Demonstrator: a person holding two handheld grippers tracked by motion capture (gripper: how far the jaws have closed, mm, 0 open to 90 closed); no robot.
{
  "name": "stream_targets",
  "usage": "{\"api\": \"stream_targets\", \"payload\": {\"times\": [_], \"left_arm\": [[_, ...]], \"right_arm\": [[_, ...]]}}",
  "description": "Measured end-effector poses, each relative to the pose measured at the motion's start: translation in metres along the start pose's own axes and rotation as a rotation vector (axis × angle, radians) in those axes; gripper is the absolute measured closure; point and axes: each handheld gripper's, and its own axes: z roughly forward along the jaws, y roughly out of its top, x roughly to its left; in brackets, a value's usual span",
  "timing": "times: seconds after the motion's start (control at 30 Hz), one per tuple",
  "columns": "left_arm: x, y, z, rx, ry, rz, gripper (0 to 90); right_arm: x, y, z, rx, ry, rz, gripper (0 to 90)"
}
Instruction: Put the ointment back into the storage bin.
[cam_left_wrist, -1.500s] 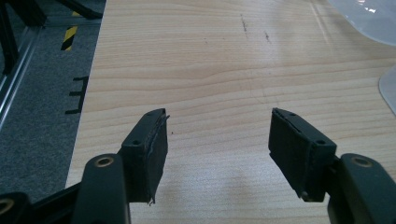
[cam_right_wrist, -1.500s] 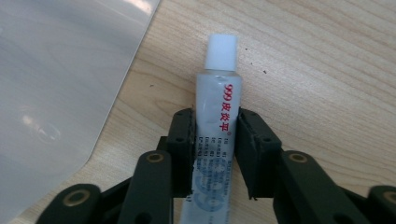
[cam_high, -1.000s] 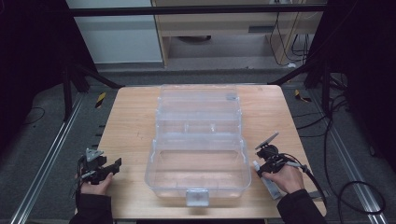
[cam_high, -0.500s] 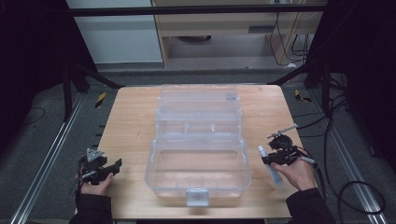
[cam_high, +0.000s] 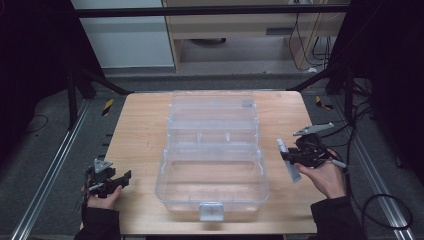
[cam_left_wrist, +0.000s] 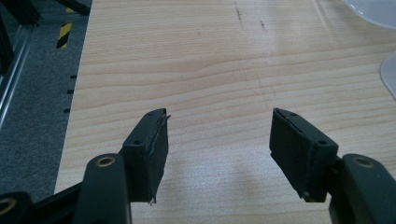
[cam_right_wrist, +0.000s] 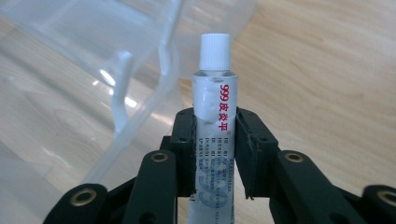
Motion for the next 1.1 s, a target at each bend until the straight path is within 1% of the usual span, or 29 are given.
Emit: {"api": "stream_targets", "payload": {"times": [0.03, 0.07, 0.13, 0.17, 0.2, 0.23, 0.27, 0.3, 0.37, 0.4, 0.43, 0.47, 0.57, 0.6, 0.63, 0.67, 0.7, 0.73, 0.77, 0.8, 0.87, 1.0, 1.03, 1.1], "left_arm": [[0.0, 0.0, 0.0, -0.001, -0.001, 0.001, 37.3], [0.0, 0.0, 0.0, -0.001, -0.001, 0.001, 37.3], [0.0, 0.0, 0.0, 0.0, -0.002, 0.0, 37.4], [0.0, 0.0, 0.0, 0.001, -0.001, 0.001, 37.4], [0.0, 0.0, 0.0, 0.0, -0.001, 0.001, 37.4], [0.0, 0.0, 0.0, 0.001, -0.002, 0.002, 37.4], [0.0, 0.0, 0.0, 0.001, -0.001, 0.004, 37.4], [0.0, 0.0, 0.0, 0.001, -0.001, 0.004, 37.4], [0.0, 0.0, 0.0, 0.002, -0.002, 0.004, 37.4], [-0.001, 0.0, 0.0, 0.002, -0.001, 0.005, 37.4], [-0.001, 0.0, 0.0, 0.001, -0.001, 0.005, 37.5], [-0.001, 0.0, 0.0, 0.001, -0.001, 0.005, 37.5], [-0.001, 0.0, 0.0, 0.001, -0.001, 0.007, 37.5], [-0.001, 0.0, 0.0, 0.001, -0.001, 0.006, 37.5], [-0.001, 0.0, 0.0, 0.003, -0.002, 0.006, 37.6], [-0.001, 0.0, 0.0, 0.003, -0.002, 0.007, 37.6], [-0.001, 0.0, 0.0, 0.003, -0.002, 0.007, 37.6], [-0.001, 0.0, 0.001, 0.003, -0.002, 0.007, 37.6], [-0.001, 0.0, 0.0, 0.003, -0.002, 0.007, 37.6], [-0.001, 0.0, 0.0, 0.003, -0.002, 0.007, 37.6], [-0.001, 0.0, 0.0, 0.003, -0.002, 0.006, 37.6], [-0.001, 0.0, 0.001, 0.004, -0.001, 0.009, 37.6], [-0.001, 0.0, 0.0, 0.002, -0.001, 0.009, 37.7], [-0.001, 0.0, 0.0, 0.003, -0.001, 0.009, 37.7]], "right_arm": [[0.002, 0.005, -0.004, -0.02, 0.008, -0.027, 70.1], [0.002, 0.005, -0.004, -0.02, 0.008, -0.027, 70.1], [0.006, 0.01, -0.009, -0.039, 0.017, -0.054, 70.1], [0.009, 0.015, -0.012, -0.051, 0.031, -0.084, 70.1], [0.009, 0.015, -0.012, -0.051, 0.031, -0.084, 70.1], [0.011, 0.017, -0.014, -0.059, 0.038, -0.095, 70.0], [0.014, 0.023, -0.017, -0.067, 0.056, -0.134, 70.0], [0.014, 0.023, -0.017, -0.067, 0.056, -0.134, 70.0], [0.019, 0.03, -0.021, -0.068, 0.069, -0.175, 70.0], [0.026, 0.038, -0.023, -0.064, 0.083, -0.218, 70.1], [0.029, 0.041, -0.023, -0.063, 0.083, -0.237, 70.0], [0.029, 0.041, -0.023, -0.063, 0.083, -0.237, 70.0], [0.039, 0.05, -0.024, -0.053, 0.104, -0.299, 70.0], [0.042, 0.052, -0.024, -0.047, 0.115, -0.313, 70.0], [0.048, 0.057, -0.022, -0.032, 0.134, -0.342, 70.0], [0.051, 0.059, -0.021, -0.025, 0.142, -0.356, 70.0], [0.051, 0.059, -0.021, -0.025, 0.142, -0.356, 70.0], [0.056, 0.064, -0.018, -0.008, 0.159, -0.381, 70.0], [0.058, 0.065, -0.016, -0.003, 0.164, -0.392, 70.0], [0.058, 0.065, -0.016, -0.003, 0.164, -0.392, 70.0], [0.064, 0.07, -0.012, 0.019, 0.183, -0.433, 70.0], [0.075, 0.074, -0.006, 0.051, 0.219, -0.481, 70.0], [0.079, 0.076, -0.003, 0.062, 0.235, -0.501, 70.0], [0.081, 0.076, -0.001, 0.069, 0.243, -0.507, 70.0]]}}
